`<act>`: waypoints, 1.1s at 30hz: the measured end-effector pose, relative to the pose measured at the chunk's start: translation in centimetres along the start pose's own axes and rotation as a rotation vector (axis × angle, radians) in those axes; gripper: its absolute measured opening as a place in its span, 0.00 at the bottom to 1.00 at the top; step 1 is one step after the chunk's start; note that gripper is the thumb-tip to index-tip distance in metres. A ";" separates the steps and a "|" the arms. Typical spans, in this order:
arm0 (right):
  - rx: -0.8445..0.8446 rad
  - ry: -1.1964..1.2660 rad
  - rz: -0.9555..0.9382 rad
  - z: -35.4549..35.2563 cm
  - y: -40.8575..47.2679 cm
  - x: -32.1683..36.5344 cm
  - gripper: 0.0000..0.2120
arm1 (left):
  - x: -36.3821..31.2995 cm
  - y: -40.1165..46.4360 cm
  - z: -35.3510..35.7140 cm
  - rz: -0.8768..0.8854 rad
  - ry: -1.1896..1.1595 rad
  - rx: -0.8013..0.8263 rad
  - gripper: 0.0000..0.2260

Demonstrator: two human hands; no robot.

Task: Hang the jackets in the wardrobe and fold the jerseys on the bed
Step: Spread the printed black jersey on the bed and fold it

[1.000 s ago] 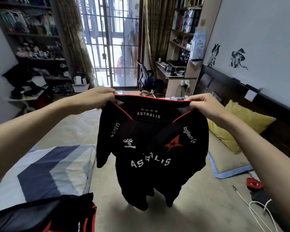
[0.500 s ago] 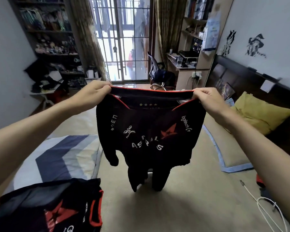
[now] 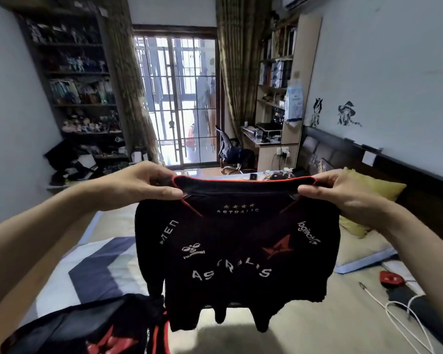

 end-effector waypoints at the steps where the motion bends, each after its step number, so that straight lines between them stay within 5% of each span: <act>1: -0.021 0.005 -0.023 0.3 -1.6 0.7 0.07 | -0.8 -1.2 0.3 0.007 0.011 0.003 0.19; 8: -0.100 -0.010 -0.131 1.6 -9.2 3.2 0.08 | -6.0 -5.9 2.1 0.208 0.172 -0.168 0.13; 13: -0.129 -0.012 -0.043 2.2 -7.8 -1.2 0.12 | -1.9 -5.8 3.7 0.196 0.335 -0.231 0.09; 15: -0.120 0.008 0.022 2.7 -6.0 -4.6 0.11 | 1.9 -4.9 4.6 0.128 0.412 -0.176 0.19; 18: -0.071 0.051 0.166 3.8 -2.4 -11.7 0.03 | 9.8 -3.1 7.5 0.021 0.288 -0.036 0.19; 26: 0.049 0.035 0.546 6.2 10.7 -35.1 0.05 | 34.8 2.6 15.0 -0.317 0.064 -0.020 0.27; 31: 0.022 0.019 0.588 7.4 20.4 -47.0 0.04 | 47.9 7.9 17.3 -0.452 -0.020 -0.084 0.04; 33: 0.028 -0.029 0.578 8.3 23.8 -51.5 0.05 | 53.2 8.8 18.3 -0.499 -0.025 -0.115 0.03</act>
Point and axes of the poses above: each hand's wrist, its own y-axis towards the middle knuckle, its own z-axis out of the palm, x = y × z, the point moved 8 cm from there along y, towards the middle knuckle, and after that the axes turned 10 degrees about z, right-handed, at the moved point
